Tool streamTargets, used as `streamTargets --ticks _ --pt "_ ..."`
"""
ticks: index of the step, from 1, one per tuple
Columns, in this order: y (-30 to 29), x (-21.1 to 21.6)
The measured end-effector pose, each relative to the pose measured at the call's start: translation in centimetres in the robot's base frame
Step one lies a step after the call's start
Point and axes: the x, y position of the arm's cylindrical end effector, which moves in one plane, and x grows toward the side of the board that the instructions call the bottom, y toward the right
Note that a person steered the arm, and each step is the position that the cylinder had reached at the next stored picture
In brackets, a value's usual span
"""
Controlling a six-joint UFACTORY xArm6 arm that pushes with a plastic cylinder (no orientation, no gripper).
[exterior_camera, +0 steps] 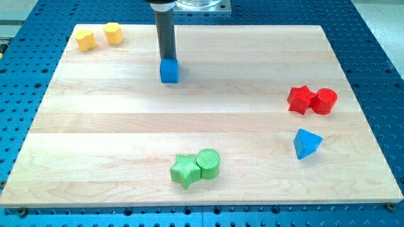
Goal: Move your arm towards the blue triangle
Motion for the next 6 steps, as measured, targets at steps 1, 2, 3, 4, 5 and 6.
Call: streamTargets --ticks 1,2,3,4,5,6 --pt "2.6 4.9" --pt "4.2 4.5" --pt "7.0 3.8" --pt "11.8 9.8" --pt "17.0 16.8" --pt "21.1 21.5"
